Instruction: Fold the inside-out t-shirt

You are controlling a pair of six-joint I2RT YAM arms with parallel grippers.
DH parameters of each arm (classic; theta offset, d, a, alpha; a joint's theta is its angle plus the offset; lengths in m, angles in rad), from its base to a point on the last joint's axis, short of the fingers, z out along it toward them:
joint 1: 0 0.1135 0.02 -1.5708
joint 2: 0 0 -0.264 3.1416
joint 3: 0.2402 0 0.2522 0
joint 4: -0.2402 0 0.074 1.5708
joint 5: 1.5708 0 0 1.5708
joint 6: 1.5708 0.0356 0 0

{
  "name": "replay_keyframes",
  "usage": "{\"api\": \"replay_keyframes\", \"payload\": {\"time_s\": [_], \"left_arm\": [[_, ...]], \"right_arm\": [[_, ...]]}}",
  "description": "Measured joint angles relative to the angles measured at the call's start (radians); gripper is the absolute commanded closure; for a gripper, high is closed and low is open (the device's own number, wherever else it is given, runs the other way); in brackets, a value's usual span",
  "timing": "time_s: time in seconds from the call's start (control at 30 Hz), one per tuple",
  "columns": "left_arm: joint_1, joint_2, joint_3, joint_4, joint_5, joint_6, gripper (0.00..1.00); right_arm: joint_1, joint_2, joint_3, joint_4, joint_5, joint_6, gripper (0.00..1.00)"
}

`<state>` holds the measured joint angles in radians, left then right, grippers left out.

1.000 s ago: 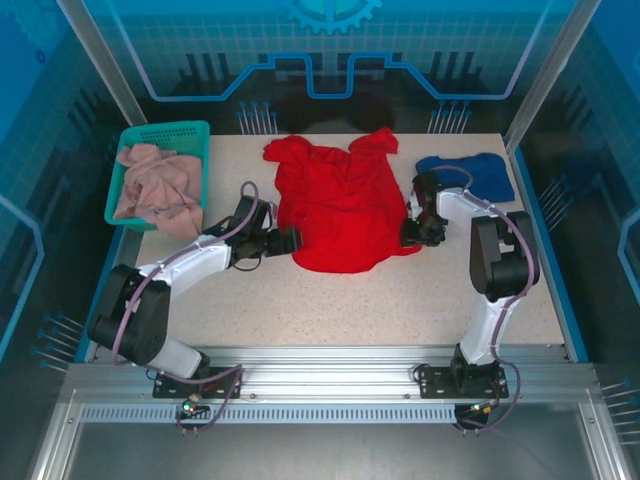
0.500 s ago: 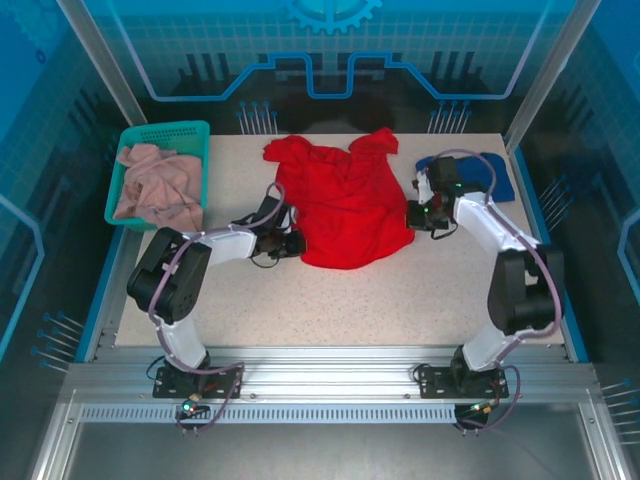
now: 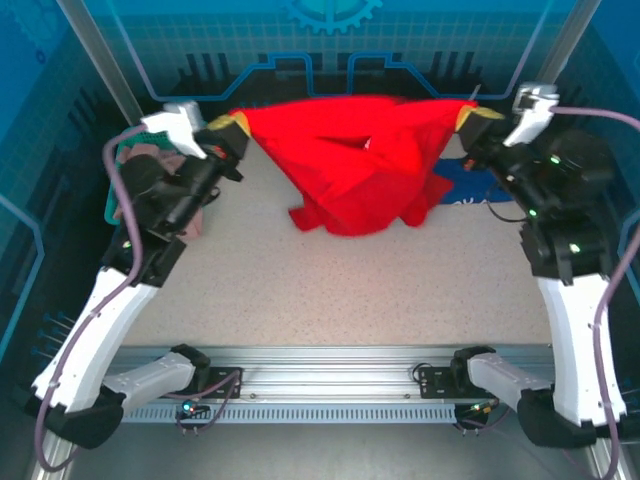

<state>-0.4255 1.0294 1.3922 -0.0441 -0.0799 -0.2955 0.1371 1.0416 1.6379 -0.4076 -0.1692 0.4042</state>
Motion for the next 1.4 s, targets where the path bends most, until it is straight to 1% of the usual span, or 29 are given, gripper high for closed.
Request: {"api": "replay_keyframes", "payload": {"time_s": [0.13, 0.23, 0.3, 0.37, 0.43, 0.5, 0.57, 0.63, 0.73, 0.87, 0.97, 1.03, 1.07, 1.13, 1.2, 1.27, 1.33, 1.4], "left_arm": [[-0.014, 0.011, 0.157, -0.108, -0.033, 0.077, 1.0], [-0.01, 0.053, 0.238, -0.189, -0.091, 0.137, 1.0], [0.029, 0.102, 0.274, -0.233, -0.105, 0.149, 1.0], [0.088, 0.17, 0.293, -0.262, -0.107, 0.148, 1.0], [0.131, 0.253, 0.315, -0.293, -0.106, 0.148, 1.0], [0.16, 0.343, 0.363, -0.327, -0.102, 0.148, 1.0], [0.193, 0.437, 0.446, -0.364, -0.092, 0.145, 1.0], [0.222, 0.5, 0.542, -0.394, -0.079, 0.143, 1.0], [0.263, 0.532, 0.688, -0.423, -0.048, 0.133, 1.0], [0.28, 0.525, 0.909, -0.443, -0.001, 0.126, 1.0], [0.279, 0.467, 0.943, -0.444, 0.041, 0.115, 1.0], [0.279, 0.398, 0.875, -0.431, 0.075, 0.11, 1.0], [0.279, 0.35, 0.804, -0.418, 0.093, 0.105, 1.0], [0.278, 0.232, 0.575, -0.38, 0.132, 0.077, 1.0], [0.269, 0.124, 0.34, -0.361, 0.164, 0.043, 1.0], [0.232, 0.03, 0.076, -0.34, 0.186, 0.007, 1.0], [0.174, -0.019, -0.158, -0.32, 0.192, -0.02, 1.0], [0.114, -0.022, -0.362, -0.315, 0.193, -0.047, 1.0]], "right_arm": [[0.009, -0.054, 0.086, -0.003, -0.015, 0.0, 1.0], [0.021, -0.075, 0.106, -0.016, -0.019, -0.001, 1.0], [0.026, -0.073, 0.103, -0.03, -0.014, -0.004, 1.0], [0.027, -0.05, 0.088, -0.033, 0.001, -0.008, 1.0], [0.027, 0.006, 0.084, -0.033, 0.015, -0.014, 1.0], [0.027, 0.106, 0.116, -0.037, 0.024, -0.02, 1.0], [0.026, 0.244, 0.211, -0.045, 0.026, -0.019, 1.0], [0.026, 0.377, 0.318, -0.049, 0.027, -0.019, 1.0], [0.026, 0.502, 0.462, -0.073, 0.017, -0.018, 1.0], [0.026, 0.541, 0.628, -0.102, -0.023, -0.011, 1.0], [0.028, 0.507, 0.675, -0.1, -0.036, -0.012, 1.0], [0.029, 0.45, 0.639, -0.103, -0.038, -0.019, 1.0], [0.029, 0.425, 0.609, -0.105, -0.037, -0.024, 1.0], [0.031, 0.336, 0.47, -0.119, -0.026, -0.033, 1.0], [0.032, 0.254, 0.299, -0.13, -0.015, -0.038, 1.0], [0.032, 0.176, 0.085, -0.14, 0.003, -0.038, 1.0], [0.03, 0.126, -0.14, -0.151, 0.031, -0.038, 1.0], [0.014, 0.127, -0.327, -0.167, 0.049, -0.038, 1.0]]}}
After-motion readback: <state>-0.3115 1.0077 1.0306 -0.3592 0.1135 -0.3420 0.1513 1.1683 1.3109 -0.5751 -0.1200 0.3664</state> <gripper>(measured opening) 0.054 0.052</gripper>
